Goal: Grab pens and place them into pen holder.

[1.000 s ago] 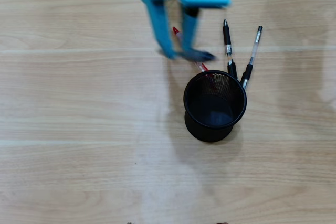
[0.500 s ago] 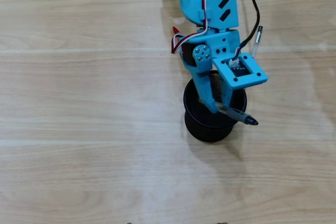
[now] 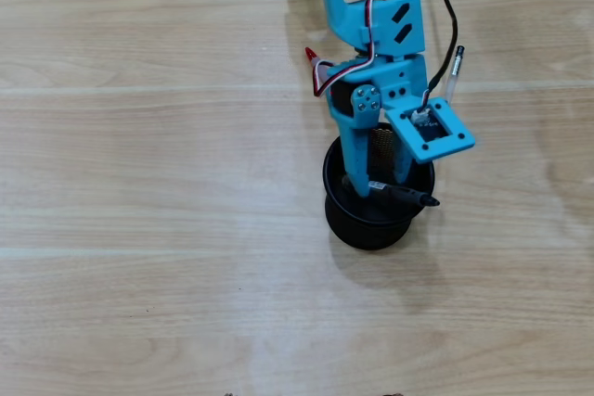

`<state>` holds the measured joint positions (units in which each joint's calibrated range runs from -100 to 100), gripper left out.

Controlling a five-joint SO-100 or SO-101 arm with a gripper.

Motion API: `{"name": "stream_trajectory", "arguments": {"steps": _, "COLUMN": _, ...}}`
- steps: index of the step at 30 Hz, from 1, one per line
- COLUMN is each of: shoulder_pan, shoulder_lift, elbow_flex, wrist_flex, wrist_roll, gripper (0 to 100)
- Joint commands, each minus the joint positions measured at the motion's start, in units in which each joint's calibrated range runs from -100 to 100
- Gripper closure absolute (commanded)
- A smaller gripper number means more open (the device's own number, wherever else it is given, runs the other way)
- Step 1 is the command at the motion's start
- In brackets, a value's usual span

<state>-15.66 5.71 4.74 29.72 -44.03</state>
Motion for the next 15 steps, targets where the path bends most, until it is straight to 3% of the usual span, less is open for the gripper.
{"name": "stream_trajectory", "arguments": {"steps": 1, "shoulder_pan": -0.31, "shoulder_lift": -11.46, "elbow_flex": -5.33, "wrist_flex": 2.3, "wrist_roll": 5.24, "gripper": 83}}
{"name": "stream_trajectory", "arguments": {"steps": 10, "shoulder_pan": 8.32, "shoulder_lift": -35.89, "elbow_flex": -0.07, "wrist_flex": 55.42, "wrist_roll": 14.23, "gripper": 83}}
{"name": "stream_trajectory", "arguments": {"steps": 12, "shoulder_pan": 10.42, "shoulder_lift": -39.61, "elbow_flex": 5.81, "wrist_flex": 61.52, "wrist_roll": 15.28, "gripper": 83}}
{"name": "stream_trajectory", "arguments": {"steps": 15, "shoulder_pan": 10.74, "shoulder_lift": -41.55, "elbow_flex": 16.86, "wrist_flex": 61.86, "wrist_roll": 16.01, "gripper": 83}}
